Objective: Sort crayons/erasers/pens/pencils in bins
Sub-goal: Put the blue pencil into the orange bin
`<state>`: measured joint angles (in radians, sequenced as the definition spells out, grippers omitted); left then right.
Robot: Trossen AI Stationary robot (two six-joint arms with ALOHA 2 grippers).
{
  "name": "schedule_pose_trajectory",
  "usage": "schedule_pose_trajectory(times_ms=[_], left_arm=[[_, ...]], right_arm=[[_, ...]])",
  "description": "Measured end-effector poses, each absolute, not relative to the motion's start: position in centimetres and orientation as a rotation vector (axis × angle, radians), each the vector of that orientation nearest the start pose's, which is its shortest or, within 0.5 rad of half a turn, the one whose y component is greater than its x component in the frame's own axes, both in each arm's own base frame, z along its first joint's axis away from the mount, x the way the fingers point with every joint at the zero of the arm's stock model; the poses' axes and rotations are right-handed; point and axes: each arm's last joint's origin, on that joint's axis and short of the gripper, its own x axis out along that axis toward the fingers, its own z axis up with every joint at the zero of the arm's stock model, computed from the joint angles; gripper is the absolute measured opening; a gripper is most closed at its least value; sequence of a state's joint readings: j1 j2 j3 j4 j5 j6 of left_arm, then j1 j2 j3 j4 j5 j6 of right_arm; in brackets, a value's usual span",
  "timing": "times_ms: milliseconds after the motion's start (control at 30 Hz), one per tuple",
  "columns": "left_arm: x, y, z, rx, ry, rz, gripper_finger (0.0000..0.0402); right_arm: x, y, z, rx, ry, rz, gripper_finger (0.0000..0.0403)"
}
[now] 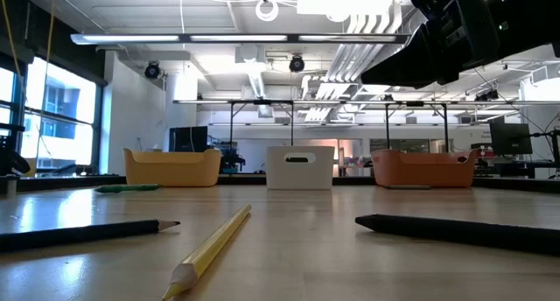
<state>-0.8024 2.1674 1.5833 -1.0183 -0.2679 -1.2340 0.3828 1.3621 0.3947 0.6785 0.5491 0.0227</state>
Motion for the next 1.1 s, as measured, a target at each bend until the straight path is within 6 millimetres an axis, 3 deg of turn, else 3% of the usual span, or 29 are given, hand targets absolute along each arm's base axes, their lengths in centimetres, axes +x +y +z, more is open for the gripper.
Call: schedule_pose_trajectory(times_ms=[467, 833, 1100], left_arm=[[28.9, -28.1, 14.1, -0.203, 1.341, 0.451, 0.0088], [29.4, -28.1, 12.7, -0.175, 1.378, 0.422, 0.0086], [29.5, -28.2, 12.6, -0.137, 1.381, 0.386, 0.0026]], right_arm=[[22.9, 8.0, 16.8, -0.109, 0.256, -0.150, 0.0000], [22.9, 8.2, 16.8, -0.109, 0.253, -0.140, 0.0000], [22.9, 8.2, 16.8, -0.108, 0.251, -0.140, 0.0000]])
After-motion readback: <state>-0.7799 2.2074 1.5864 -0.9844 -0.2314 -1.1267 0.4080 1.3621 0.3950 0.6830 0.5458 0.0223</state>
